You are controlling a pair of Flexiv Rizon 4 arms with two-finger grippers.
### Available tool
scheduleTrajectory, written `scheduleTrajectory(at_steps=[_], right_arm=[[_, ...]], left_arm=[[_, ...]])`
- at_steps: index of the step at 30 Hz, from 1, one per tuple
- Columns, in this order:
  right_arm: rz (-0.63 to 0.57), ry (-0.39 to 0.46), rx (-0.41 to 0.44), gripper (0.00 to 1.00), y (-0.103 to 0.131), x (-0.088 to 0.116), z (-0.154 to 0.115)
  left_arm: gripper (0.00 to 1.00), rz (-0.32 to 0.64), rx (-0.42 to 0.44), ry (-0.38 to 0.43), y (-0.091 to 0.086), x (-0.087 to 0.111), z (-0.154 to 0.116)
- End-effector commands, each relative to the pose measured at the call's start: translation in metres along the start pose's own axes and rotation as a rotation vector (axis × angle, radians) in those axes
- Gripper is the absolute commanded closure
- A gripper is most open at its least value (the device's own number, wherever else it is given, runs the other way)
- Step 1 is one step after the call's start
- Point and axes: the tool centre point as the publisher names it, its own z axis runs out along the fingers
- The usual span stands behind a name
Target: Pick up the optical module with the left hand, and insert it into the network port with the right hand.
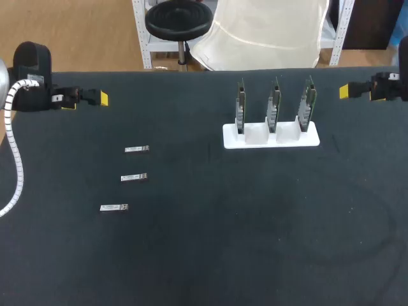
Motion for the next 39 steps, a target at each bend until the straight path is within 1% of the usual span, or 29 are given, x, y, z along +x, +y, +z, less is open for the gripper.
scheduleTrajectory(at_steps=[1,21,22,24,26,29,30,31,32,34,37,38,39], right_arm=[[0.0,0.0,0.0,0.0,0.0,0.0,0.0],[0.0,0.0,0.0,0.0,0.0,0.0,0.0],[0.0,0.0,0.0,0.0,0.0,0.0,0.0],[0.0,0.0,0.0,0.0,0.0,0.0,0.0],[0.0,0.0,0.0,0.0,0.0,0.0,0.0],[0.0,0.0,0.0,0.0,0.0,0.0,0.0],[0.0,0.0,0.0,0.0,0.0,0.0,0.0],[0.0,0.0,0.0,0.0,0.0,0.0,0.0],[0.0,0.0,0.0,0.0,0.0,0.0,0.0],[0.0,0.0,0.0,0.0,0.0,0.0,0.0],[0.0,0.0,0.0,0.0,0.0,0.0,0.0],[0.0,0.0,0.0,0.0,0.0,0.0,0.0],[0.0,0.0,0.0,0.0,0.0,0.0,0.0]], left_arm=[[0.0,0.0,0.0,0.0,0.0,0.0,0.0],[0.0,0.0,0.0,0.0,0.0,0.0,0.0],[0.0,0.004,0.016,0.008,0.0,0.0,0.0],[0.0,0.023,0.012,0.017,0.001,0.0,0.0],[0.0,0.066,-0.003,0.017,0.002,-0.001,0.0],[0.0,0.182,0.019,0.034,0.003,-0.003,-0.001],[0.0,0.237,0.021,0.052,0.003,-0.003,0.0],[0.0,0.271,0.029,0.066,0.004,-0.003,0.001],[0.0,0.312,0.05,0.086,0.005,-0.003,0.002],[0.0,0.421,0.074,0.138,0.006,-0.001,0.005],[0.0,0.589,0.111,0.267,0.009,0.008,0.014],[0.0,0.648,0.135,0.309,0.01,0.011,0.017],[0.0,0.705,0.139,0.337,0.011,0.014,0.019]])
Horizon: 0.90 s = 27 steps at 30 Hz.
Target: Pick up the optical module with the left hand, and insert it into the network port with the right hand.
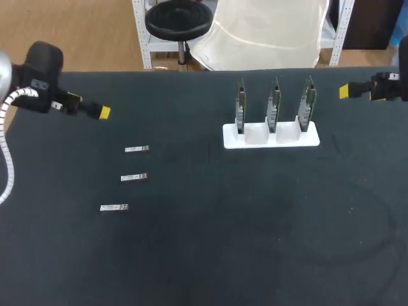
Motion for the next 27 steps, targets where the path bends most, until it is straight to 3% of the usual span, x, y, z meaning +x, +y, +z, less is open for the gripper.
scheduleTrajectory(at_steps=[1,3,8,16,22,27], right_arm=[[0.0,0.0,0.0,0.0,0.0,0.0,0.0],[0.0,0.0,0.0,0.0,0.0,0.0,0.0],[0.0,0.0,0.0,0.0,0.0,0.0,0.0],[0.0,0.0,0.0,0.0,0.0,0.0,0.0],[0.0,0.0,0.0,0.0,0.0,0.0,0.0],[0.0,0.0,0.0,0.0,0.0,0.0,0.0]], left_arm=[[0.0,0.361,0.12,0.244,0.009,0.004,0.013],[0.0,0.453,0.105,0.259,0.011,0.009,0.018],[0.0,0.612,0.159,0.316,0.017,0.017,0.028],[0.0,0.828,0.21,0.477,0.014,0.026,0.054],[0.0,0.943,0.199,0.56,0.008,0.031,0.074],[0.0,0.959,0.207,0.6,0.005,0.033,0.085]])
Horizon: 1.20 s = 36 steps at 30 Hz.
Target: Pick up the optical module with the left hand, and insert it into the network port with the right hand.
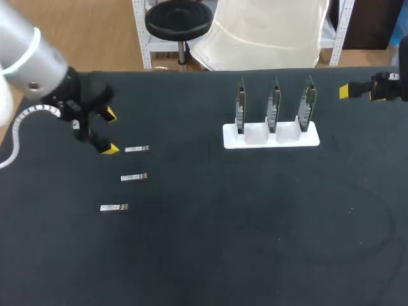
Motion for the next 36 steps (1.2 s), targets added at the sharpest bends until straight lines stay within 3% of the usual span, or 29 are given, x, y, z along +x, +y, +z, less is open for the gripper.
scheduleTrajectory(at_steps=[1,9,15,36], right_arm=[[0.0,0.0,0.0,0.0,0.0,0.0,0.0],[0.0,0.0,0.0,0.0,0.0,0.0,0.0],[0.0,0.0,0.0,0.0,0.0,0.0,0.0],[0.0,0.0,0.0,0.0,0.0,0.0,0.0]], left_arm=[[0.0,0.186,0.095,0.239,0.011,-0.008,0.012],[0.0,0.169,0.105,0.297,0.011,-0.006,0.031],[0.0,0.103,0.063,0.294,0.013,-0.007,0.038],[0.0,0.045,0.021,0.316,0.006,0.005,0.062]])
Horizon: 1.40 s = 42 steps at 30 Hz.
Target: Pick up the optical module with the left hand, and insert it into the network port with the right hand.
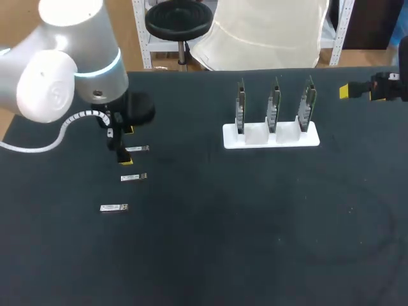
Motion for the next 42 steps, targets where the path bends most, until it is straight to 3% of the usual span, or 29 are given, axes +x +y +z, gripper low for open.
scheduleTrajectory(at_steps=[1,29,30,31,32,42], right_arm=[[0.0,0.0,0.0,0.0,0.0,0.0,0.0],[0.0,0.0,0.0,0.0,0.0,0.0,0.0],[0.0,0.0,0.0,0.0,0.0,0.0,0.0],[0.0,0.0,0.0,0.0,0.0,0.0,0.0],[0.0,0.0,0.0,0.0,0.0,0.0,0.0],[0.0,0.0,0.0,0.0,0.0,0.0,0.0]], left_arm=[[0.0,-0.004,0.003,0.0,-0.001,0.001,0.004],[0.0,-0.048,0.022,0.049,0.0,0.006,0.02],[0.51,-0.049,0.023,0.048,0.0,0.006,0.02],[0.65,-0.049,0.023,0.047,0.0,0.006,0.02],[1.0,-0.046,0.023,0.043,0.0,0.006,0.02],[1.0,-0.05,0.011,0.03,0.001,0.005,0.018]])
